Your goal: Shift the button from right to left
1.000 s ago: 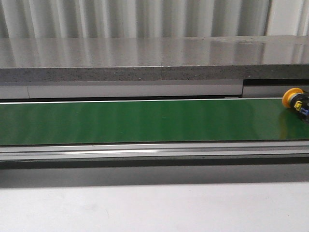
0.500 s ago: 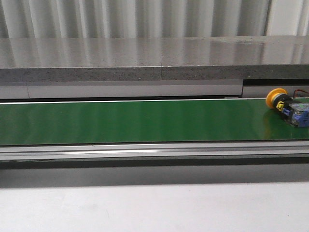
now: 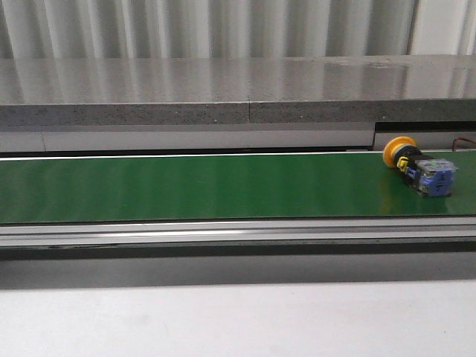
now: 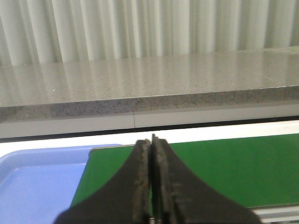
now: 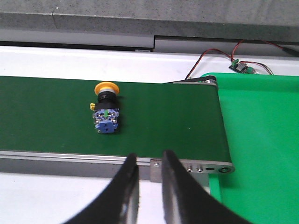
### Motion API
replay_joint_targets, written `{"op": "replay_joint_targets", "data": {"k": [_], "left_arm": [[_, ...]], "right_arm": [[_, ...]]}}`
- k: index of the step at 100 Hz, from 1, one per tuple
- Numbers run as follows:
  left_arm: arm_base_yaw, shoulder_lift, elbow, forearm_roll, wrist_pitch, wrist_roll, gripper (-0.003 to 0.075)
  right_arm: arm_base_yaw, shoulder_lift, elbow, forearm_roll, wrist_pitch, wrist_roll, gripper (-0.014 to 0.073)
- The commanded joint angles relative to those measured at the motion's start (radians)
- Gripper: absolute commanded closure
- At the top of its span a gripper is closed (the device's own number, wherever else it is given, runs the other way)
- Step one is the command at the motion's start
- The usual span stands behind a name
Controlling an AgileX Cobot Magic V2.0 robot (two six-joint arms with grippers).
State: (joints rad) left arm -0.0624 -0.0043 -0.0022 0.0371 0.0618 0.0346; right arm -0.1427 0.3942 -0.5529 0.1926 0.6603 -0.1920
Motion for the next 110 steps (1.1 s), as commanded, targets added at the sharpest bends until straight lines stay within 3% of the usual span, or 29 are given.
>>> {"op": "replay_joint_targets", "data": {"k": [1,11,43,74,110], "left_arm": [[-0.010,-0.036,0.026,-0.009,-0.086,-0.010,0.0740],[-0.010,-0.036,0.026,-0.009,-0.086,-0.010,0.0740],[-0.010,-0.036,0.026,-0.009,-0.086,-0.010,0.0740],[-0.010,-0.036,0.005,-0.011,-0.166,-0.010,0.0740],[-0.010,0.127,-0.285,-0.078,0.084,-0.014,0.0740]], "right_arm": [[0.002,0.004,-0.025,0.011,-0.063,-0.011,0.0589],[0.002,0.004,-0.025,0.011,-0.061,-0.011,0.0665],[0.001,0.004,-0.025,0.011,-0.061,-0.011,0.0660],[0.001,0.004,-0.025,0.011,-0.061,-0.011,0.0660],[0.001,0.004,-0.025,0.011,-0.061,-0.011,0.0660]]}}
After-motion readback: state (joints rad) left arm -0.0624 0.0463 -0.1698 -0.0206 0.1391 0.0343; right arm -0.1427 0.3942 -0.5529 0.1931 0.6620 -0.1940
